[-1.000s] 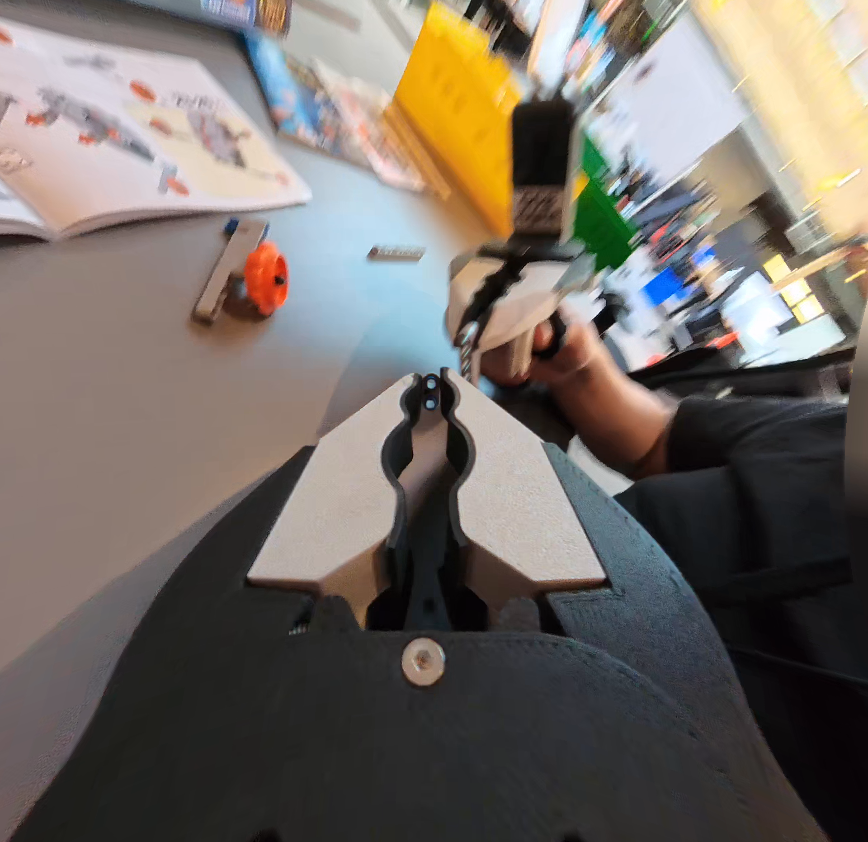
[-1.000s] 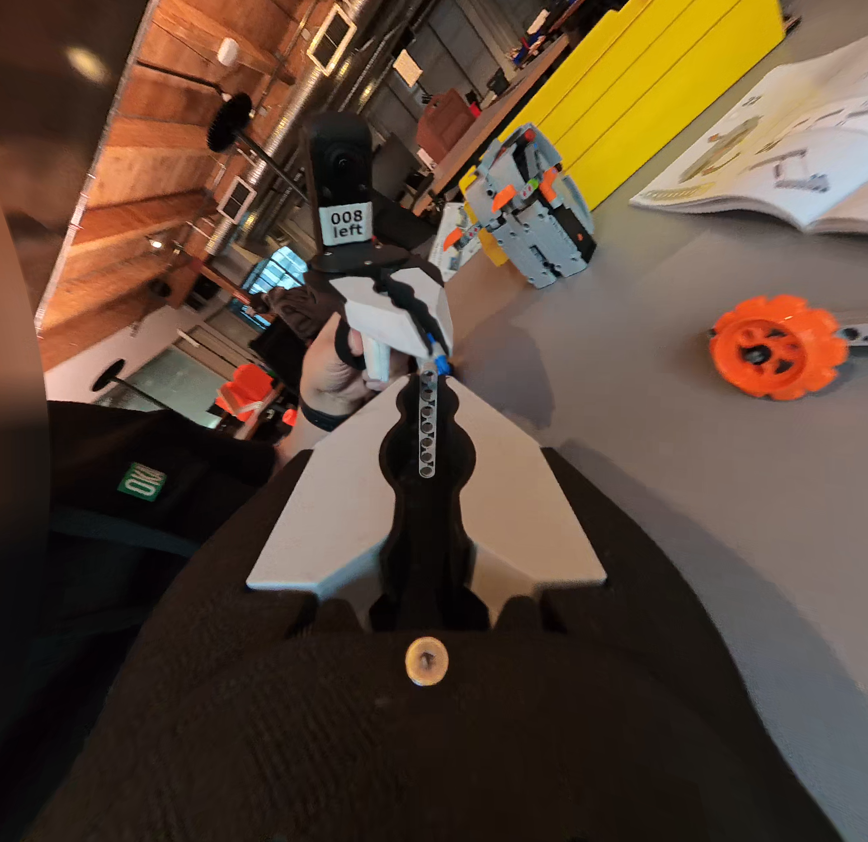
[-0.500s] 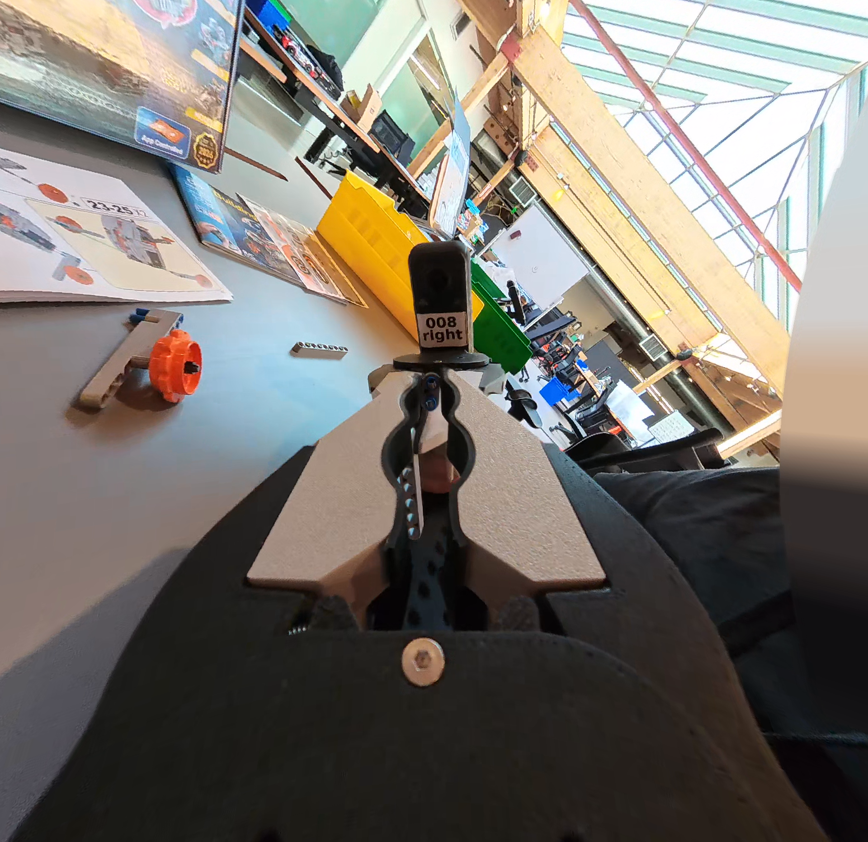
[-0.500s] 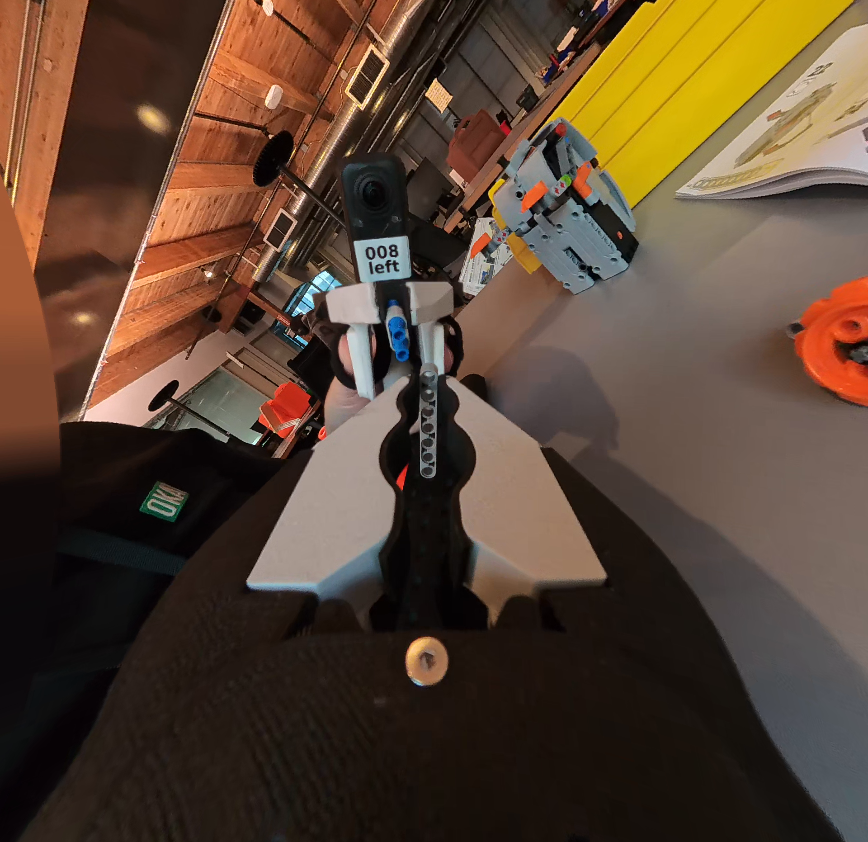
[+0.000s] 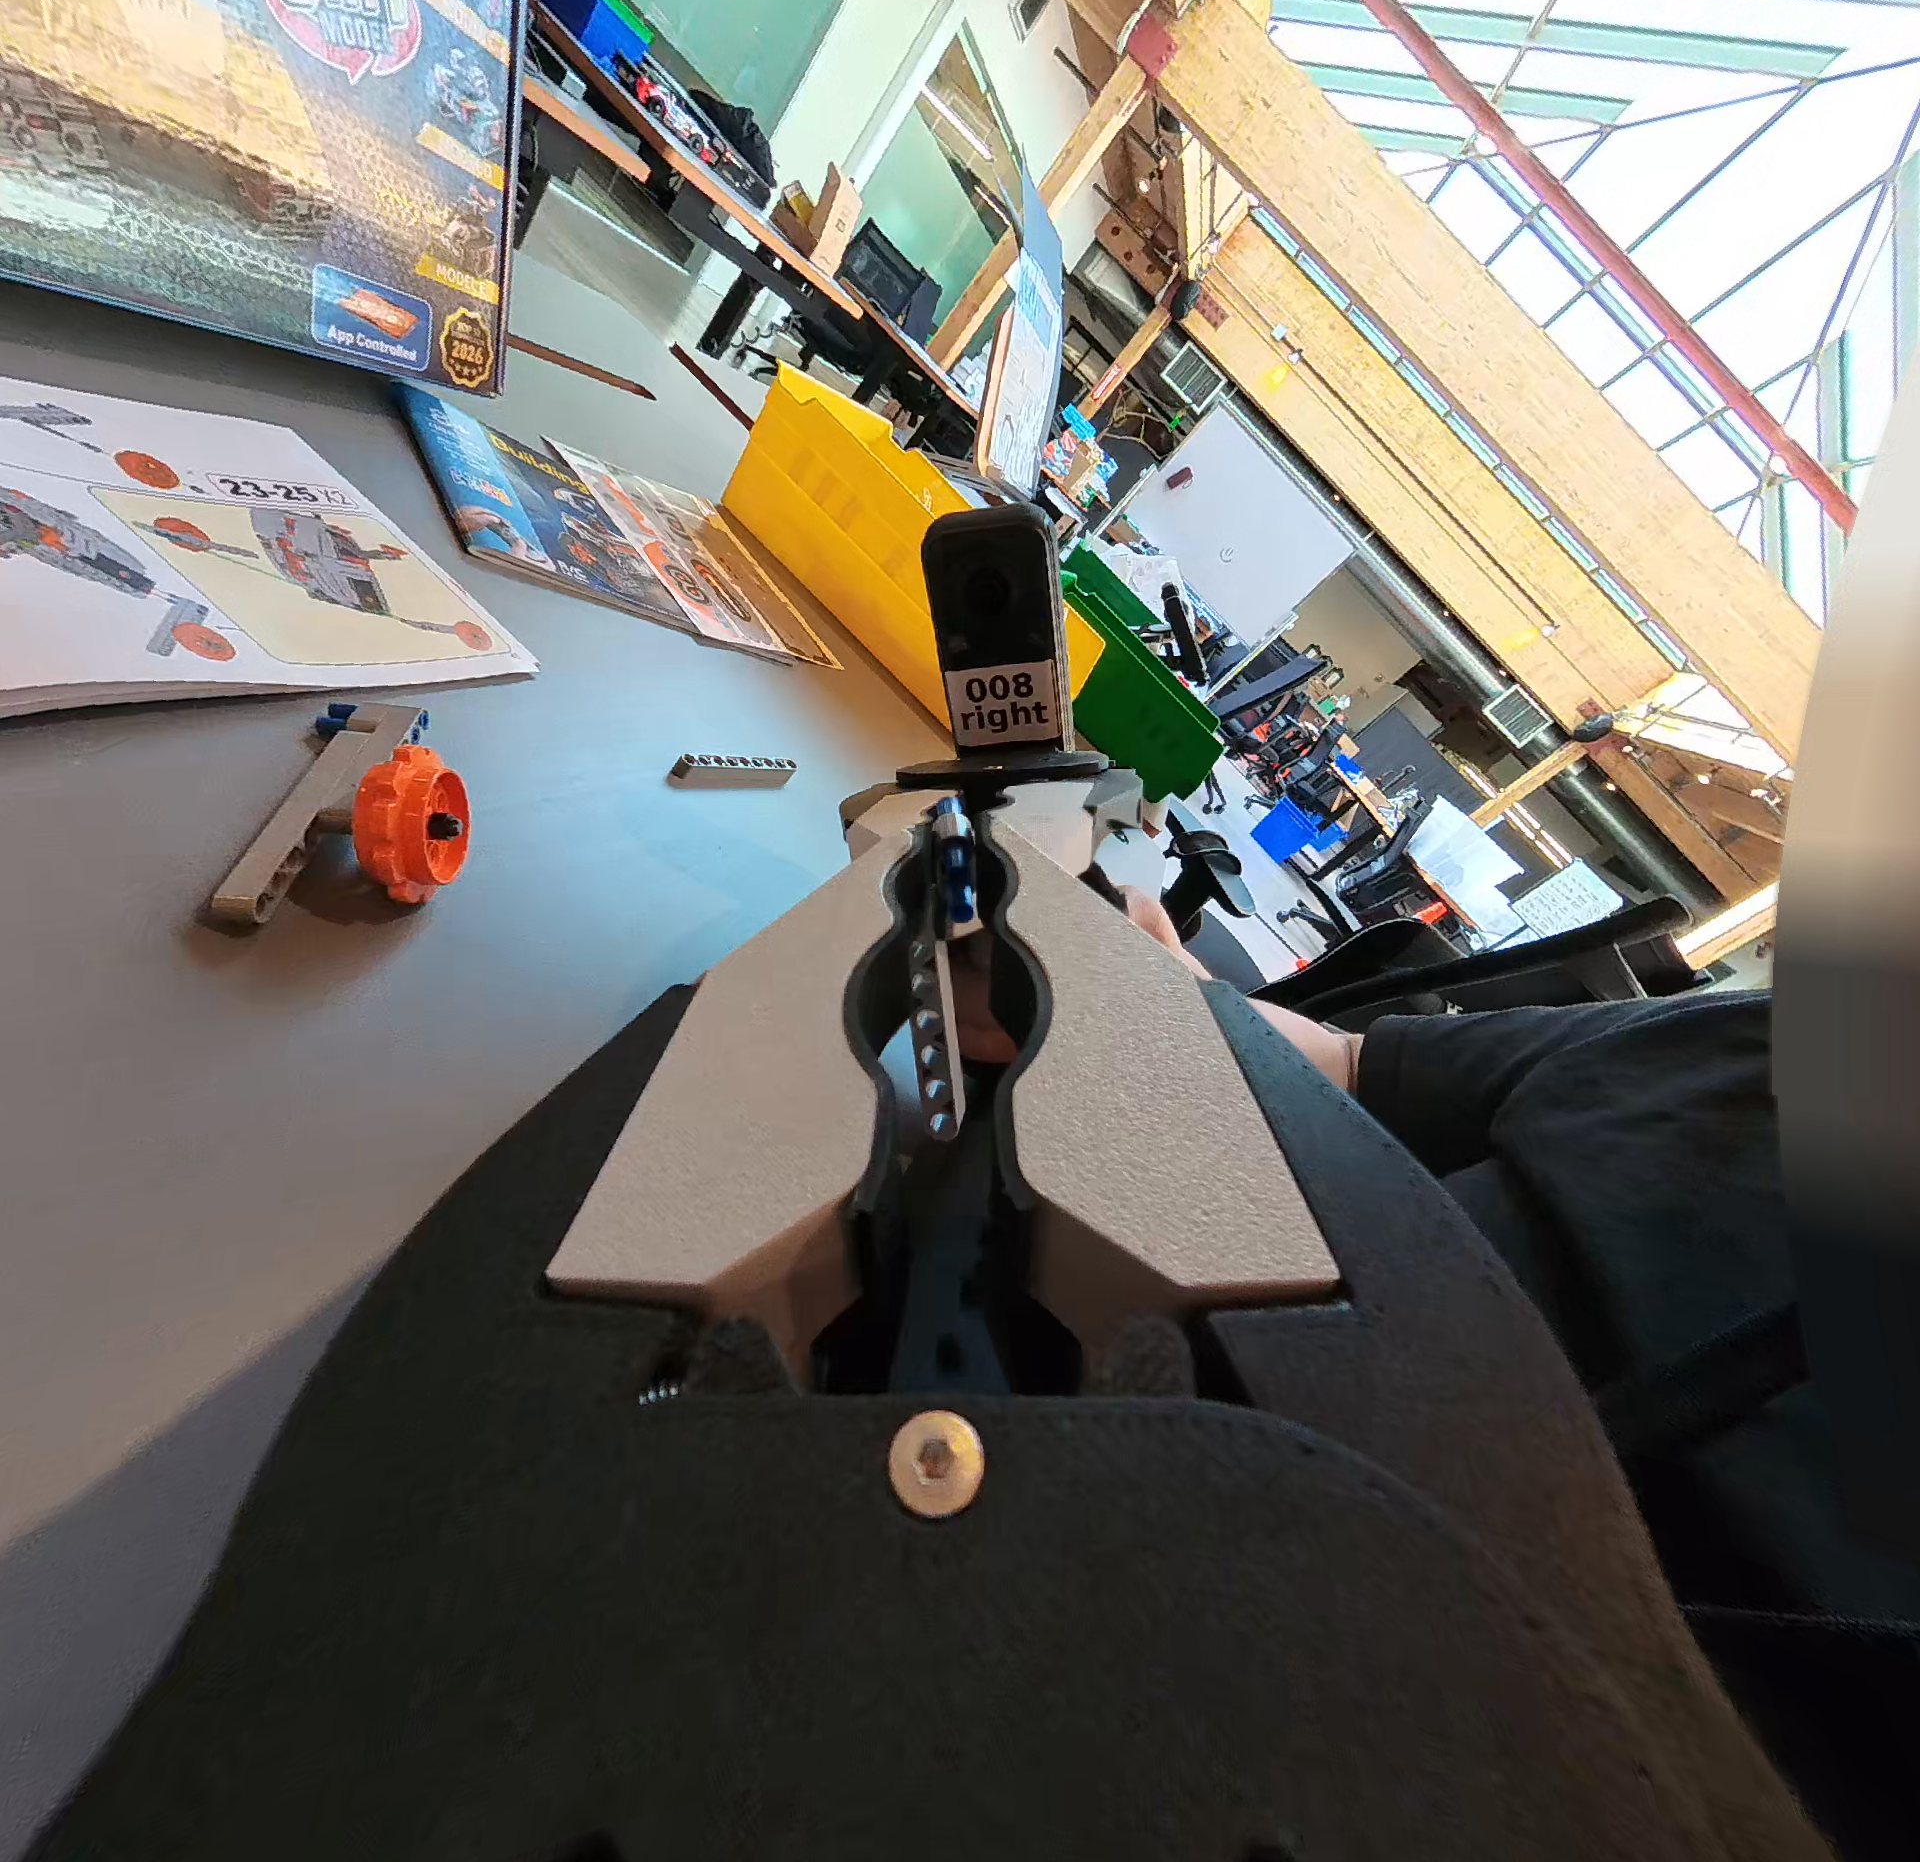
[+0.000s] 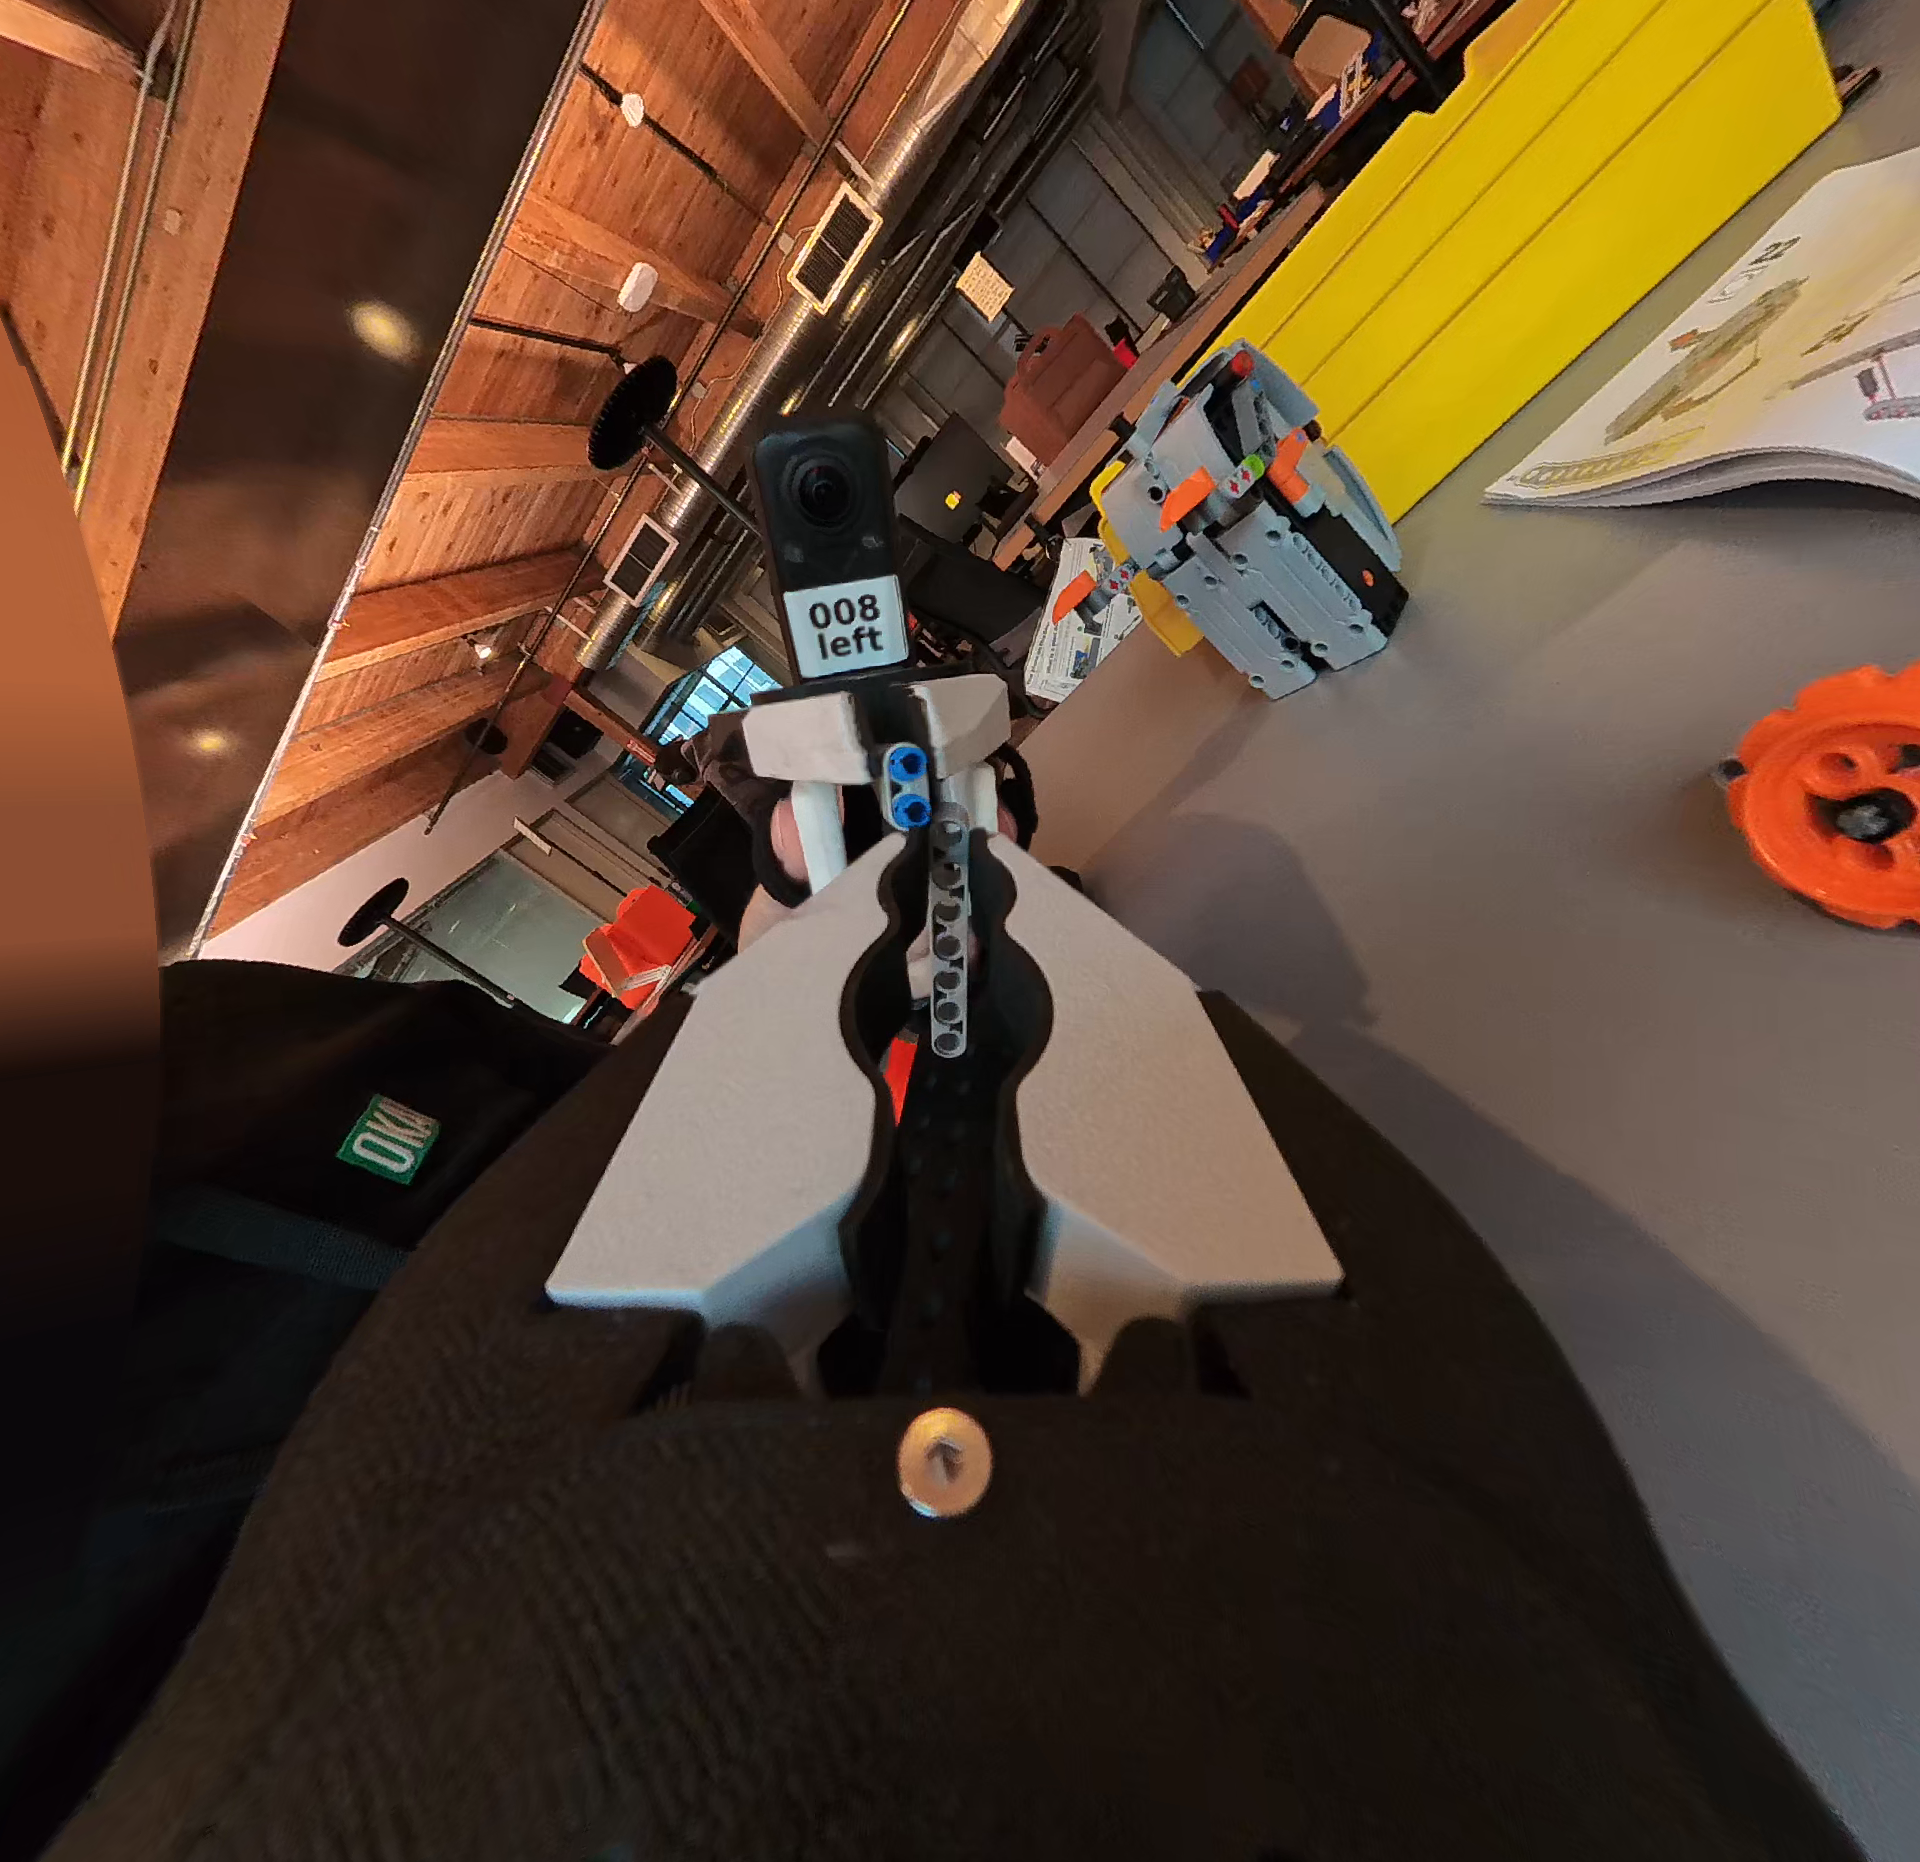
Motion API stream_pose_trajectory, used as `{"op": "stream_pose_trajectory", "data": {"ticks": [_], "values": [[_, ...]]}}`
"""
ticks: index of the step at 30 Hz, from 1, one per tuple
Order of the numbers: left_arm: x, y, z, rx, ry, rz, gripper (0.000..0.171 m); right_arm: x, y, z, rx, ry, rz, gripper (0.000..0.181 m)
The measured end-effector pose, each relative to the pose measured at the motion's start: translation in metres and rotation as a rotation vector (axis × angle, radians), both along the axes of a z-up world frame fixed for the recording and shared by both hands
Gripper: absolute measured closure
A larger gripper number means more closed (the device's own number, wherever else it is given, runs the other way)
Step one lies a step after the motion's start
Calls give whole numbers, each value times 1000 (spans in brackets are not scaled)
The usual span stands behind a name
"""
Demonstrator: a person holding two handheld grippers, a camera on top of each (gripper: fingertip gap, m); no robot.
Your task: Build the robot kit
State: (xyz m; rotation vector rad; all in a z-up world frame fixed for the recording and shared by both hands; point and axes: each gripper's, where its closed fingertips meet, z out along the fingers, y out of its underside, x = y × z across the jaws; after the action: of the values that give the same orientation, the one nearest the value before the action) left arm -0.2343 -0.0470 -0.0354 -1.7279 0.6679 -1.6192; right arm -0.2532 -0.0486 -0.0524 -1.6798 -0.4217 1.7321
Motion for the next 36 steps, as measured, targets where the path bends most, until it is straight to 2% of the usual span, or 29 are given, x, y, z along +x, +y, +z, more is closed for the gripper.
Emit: {"op": "stream_pose_trajectory", "data": {"ticks": [13,36], "values": [[5,0,-1,82,24,58,167,3,3,1,28,-10,-36,176],[5,2,0,52,-4,47,167,8,5,4,25,8,-52,176]]}}
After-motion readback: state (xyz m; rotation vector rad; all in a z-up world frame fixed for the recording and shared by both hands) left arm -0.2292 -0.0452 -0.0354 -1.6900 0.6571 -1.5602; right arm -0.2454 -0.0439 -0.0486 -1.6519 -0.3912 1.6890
